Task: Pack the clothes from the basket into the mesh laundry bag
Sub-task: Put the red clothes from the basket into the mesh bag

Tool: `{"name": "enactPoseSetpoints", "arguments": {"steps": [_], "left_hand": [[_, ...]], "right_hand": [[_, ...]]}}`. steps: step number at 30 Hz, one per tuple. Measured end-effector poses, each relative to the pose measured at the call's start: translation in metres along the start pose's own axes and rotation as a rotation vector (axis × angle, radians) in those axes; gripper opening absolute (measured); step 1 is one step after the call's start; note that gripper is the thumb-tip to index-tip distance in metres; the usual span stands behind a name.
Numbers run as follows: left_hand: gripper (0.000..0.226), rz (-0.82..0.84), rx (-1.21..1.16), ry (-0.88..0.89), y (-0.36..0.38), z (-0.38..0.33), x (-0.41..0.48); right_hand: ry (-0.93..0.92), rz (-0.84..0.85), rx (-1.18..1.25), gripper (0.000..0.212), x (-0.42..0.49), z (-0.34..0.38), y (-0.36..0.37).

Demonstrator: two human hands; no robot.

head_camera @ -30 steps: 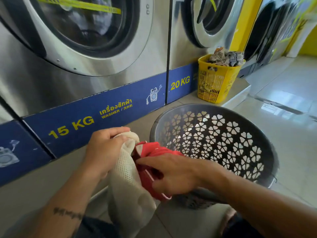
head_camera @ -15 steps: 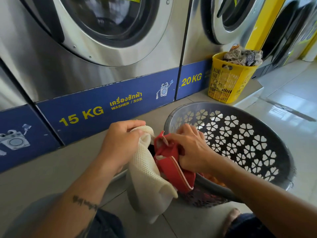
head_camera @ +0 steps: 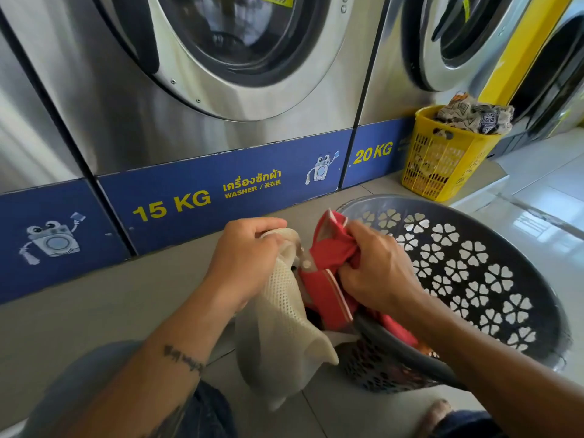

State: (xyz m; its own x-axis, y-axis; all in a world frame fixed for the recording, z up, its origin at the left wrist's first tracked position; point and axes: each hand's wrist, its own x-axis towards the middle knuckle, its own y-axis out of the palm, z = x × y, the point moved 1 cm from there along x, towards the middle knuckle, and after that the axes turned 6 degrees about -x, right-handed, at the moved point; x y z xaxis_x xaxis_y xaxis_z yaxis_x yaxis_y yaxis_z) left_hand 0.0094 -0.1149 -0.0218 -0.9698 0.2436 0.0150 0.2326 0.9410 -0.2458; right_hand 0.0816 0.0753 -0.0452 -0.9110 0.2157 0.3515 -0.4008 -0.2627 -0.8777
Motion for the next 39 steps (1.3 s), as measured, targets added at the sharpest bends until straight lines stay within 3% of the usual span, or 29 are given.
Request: {"name": "enactPoseSetpoints", "arguments": {"steps": [2, 4, 7, 9, 12, 14, 16, 17, 19, 21, 25, 28, 30, 32, 35, 37, 39], "left_hand": [[0.025, -0.018, -0.062, -0.017, 0.0, -0.003, 0.002], [0.022, -0.042, -0.132, -0.029, -0.002, -0.004, 0.004], [0.029, -0.06, -0.147, -0.041, -0.009, -0.004, 0.008], [0.031, -0.05, -0.122, -0.033, -0.012, -0.003, 0.008], [0.031, -0.053, -0.108, -0.02, -0.015, -0.003, 0.008], [0.03, -0.061, -0.108, -0.028, -0.016, -0.003, 0.008], [0.03, -0.062, -0.113, -0.034, -0.017, -0.003, 0.008], [0.03, -0.06, -0.118, -0.033, -0.017, -0.003, 0.008], [0.031, -0.054, -0.116, -0.023, -0.017, -0.001, 0.007], [0.03, -0.048, -0.101, -0.017, -0.016, 0.001, 0.007], [0.031, -0.036, -0.089, -0.01, -0.015, 0.004, 0.008], [0.032, -0.029, -0.072, -0.009, -0.012, 0.004, 0.007], [0.032, -0.028, -0.059, -0.004, -0.009, 0.005, 0.006], [0.031, -0.022, -0.054, 0.005, -0.006, 0.005, 0.003], [0.029, 0.002, -0.079, 0.021, -0.003, 0.003, 0.003], [0.028, 0.004, -0.124, 0.012, -0.003, 0.003, 0.004], [0.028, 0.001, -0.154, 0.005, -0.004, 0.004, 0.005]], "right_hand": [[0.002, -0.119, -0.009, 0.023, 0.0, 0.017, -0.001], [-0.089, -0.076, -0.027, 0.027, -0.009, 0.031, 0.008], [-0.385, 0.37, -0.177, 0.031, -0.018, 0.04, 0.022], [-0.465, 0.64, -0.181, 0.031, -0.015, 0.036, 0.019], [-0.286, 0.697, 0.088, 0.051, -0.004, 0.03, -0.001], [-0.168, 0.549, 0.268, 0.059, 0.003, 0.02, -0.01], [-0.099, 0.439, 0.25, 0.069, 0.009, 0.003, -0.014], [-0.04, 0.493, 0.218, 0.08, 0.009, -0.007, -0.016], [0.123, 0.772, 0.314, 0.1, 0.006, -0.027, -0.014], [0.248, 0.984, 0.558, 0.096, -0.002, -0.041, -0.009], [0.305, 0.856, 0.581, 0.071, -0.007, -0.05, 0.007], [0.124, 0.753, 0.273, 0.039, -0.005, -0.039, 0.001], [0.006, 0.619, 0.104, 0.028, -0.003, -0.027, -0.012], [-0.064, 0.438, 0.04, 0.027, -0.002, -0.008, -0.023], [-0.153, 0.216, -0.005, 0.044, -0.006, 0.021, -0.022], [-0.205, 0.224, 0.004, 0.047, -0.017, 0.034, -0.01], [-0.356, 0.346, -0.02, 0.044, -0.027, 0.037, 0.005]]}}
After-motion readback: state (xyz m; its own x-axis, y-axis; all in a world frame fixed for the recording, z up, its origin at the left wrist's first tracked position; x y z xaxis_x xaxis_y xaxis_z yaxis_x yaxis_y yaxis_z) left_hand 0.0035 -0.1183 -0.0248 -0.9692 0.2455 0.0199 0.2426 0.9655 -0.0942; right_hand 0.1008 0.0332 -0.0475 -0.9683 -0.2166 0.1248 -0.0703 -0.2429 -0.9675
